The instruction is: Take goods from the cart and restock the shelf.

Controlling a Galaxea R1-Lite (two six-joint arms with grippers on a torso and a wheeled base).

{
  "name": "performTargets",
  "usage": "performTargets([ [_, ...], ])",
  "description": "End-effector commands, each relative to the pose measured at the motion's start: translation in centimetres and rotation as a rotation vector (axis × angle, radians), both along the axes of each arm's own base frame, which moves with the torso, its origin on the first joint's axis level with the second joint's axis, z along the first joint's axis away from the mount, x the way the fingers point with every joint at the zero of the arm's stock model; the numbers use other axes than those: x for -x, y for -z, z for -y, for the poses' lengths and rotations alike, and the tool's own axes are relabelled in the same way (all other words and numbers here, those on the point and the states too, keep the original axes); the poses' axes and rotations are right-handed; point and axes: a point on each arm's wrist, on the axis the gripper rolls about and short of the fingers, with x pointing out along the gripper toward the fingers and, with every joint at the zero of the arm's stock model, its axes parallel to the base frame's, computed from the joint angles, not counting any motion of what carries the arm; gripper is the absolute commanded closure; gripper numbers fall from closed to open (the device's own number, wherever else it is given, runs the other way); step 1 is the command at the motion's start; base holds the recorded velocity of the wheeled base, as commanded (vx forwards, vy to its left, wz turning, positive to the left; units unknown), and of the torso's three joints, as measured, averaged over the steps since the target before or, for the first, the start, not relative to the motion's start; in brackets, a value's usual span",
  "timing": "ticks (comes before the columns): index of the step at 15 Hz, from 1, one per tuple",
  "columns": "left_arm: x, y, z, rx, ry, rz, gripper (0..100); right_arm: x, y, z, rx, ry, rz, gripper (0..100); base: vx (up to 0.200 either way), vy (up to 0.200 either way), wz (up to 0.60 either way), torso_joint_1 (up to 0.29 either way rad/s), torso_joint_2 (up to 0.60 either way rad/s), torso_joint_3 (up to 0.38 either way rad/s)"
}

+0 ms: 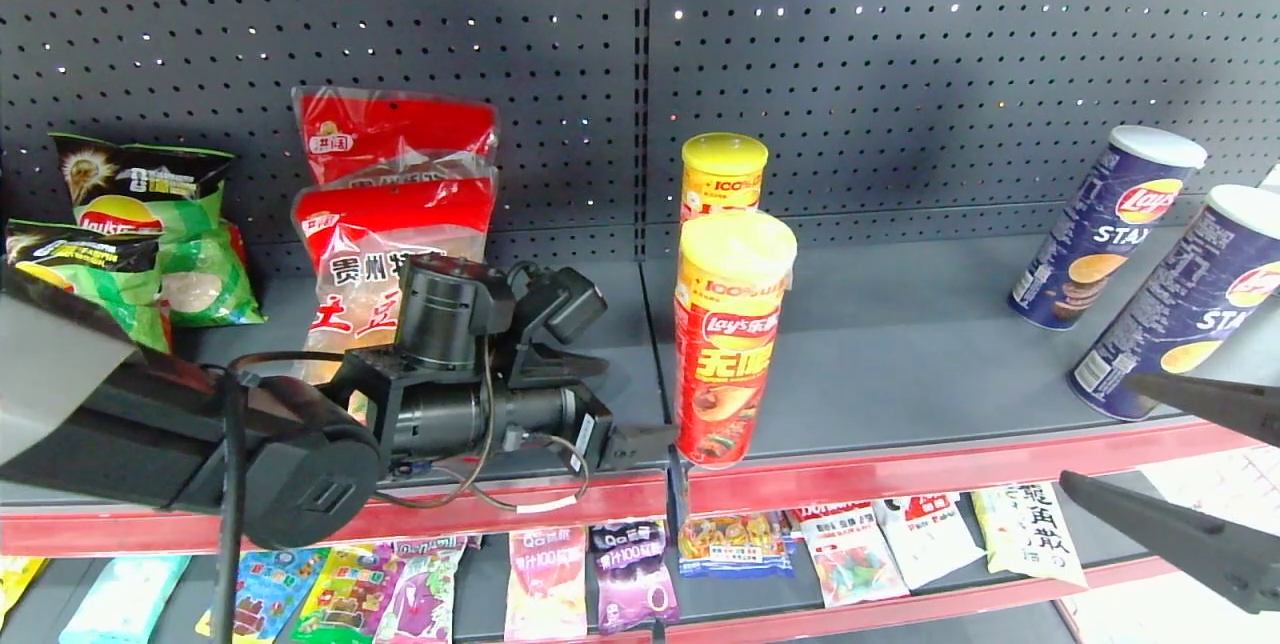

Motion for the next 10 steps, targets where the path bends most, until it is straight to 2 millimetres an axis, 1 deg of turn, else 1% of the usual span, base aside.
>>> performTargets([
  [1,-0.3,0.5,0.1,-0.008,-0.004,-0.012,0,-0.2,-0.2,-0.1,0.001,0.000,0.000,0,0.000,0.000,0.00,0.000,0.00,0.000],
  [5,-0.9,0.9,-0.5,-0.039,-0.003,0.018,0,-0.2,-0.2,-0.1,-0.014,0.004,-0.010,0,0.000,0.000,0.00,0.000,0.00,0.000],
  [10,-1.4,0.7,0.0,-0.032,0.002,0.032,0,-0.3,-0.1,-0.1,-0.012,0.006,-0.015,0,0.000,0.000,0.00,0.000,0.00,0.000],
])
